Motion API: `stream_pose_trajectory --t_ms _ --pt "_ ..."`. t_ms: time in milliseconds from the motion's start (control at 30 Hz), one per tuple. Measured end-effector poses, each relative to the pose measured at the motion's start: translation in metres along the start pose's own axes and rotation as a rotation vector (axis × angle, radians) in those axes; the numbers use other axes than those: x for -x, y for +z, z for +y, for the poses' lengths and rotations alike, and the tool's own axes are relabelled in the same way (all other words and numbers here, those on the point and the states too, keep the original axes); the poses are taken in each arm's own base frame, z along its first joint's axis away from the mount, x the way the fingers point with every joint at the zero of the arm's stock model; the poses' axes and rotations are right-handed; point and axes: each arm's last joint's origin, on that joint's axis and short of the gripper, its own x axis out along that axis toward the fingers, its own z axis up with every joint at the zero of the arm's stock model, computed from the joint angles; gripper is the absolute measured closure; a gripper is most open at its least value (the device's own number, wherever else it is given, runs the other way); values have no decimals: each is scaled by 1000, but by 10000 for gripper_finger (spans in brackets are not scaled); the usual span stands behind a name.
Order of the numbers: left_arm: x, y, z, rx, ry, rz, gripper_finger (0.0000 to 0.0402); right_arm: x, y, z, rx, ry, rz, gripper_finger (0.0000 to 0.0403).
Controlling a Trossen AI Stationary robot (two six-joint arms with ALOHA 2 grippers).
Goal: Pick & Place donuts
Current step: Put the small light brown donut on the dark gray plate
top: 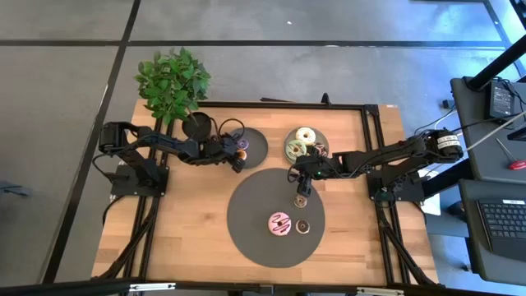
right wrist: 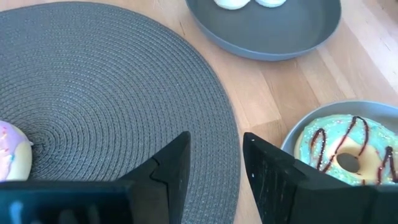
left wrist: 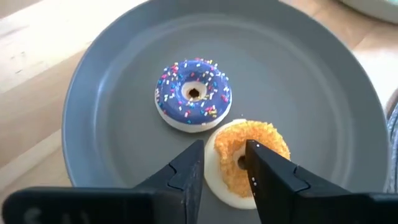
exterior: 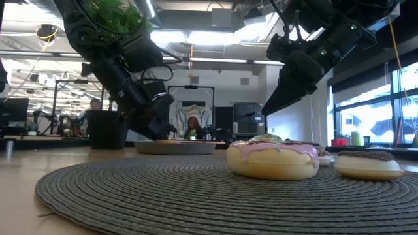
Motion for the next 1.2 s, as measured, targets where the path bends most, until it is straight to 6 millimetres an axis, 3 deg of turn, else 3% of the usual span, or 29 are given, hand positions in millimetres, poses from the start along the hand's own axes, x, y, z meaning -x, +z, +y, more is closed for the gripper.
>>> stream_pose_trajectory --t_ms 267,567,833,1200 --pt "1 8 -4 -2 -12 -34 289 0 2 1 8 18 -17 253" --pt "18 27 -42 -185 -435 -100 286 3 -11 12 79 370 155 253" --pt "35 29 -69 -260 -644 -224 289 9 -25 25 146 279 244 253" --pt "39 25 -74 -331 -658 -241 289 6 -27 29 123 216 233 253"
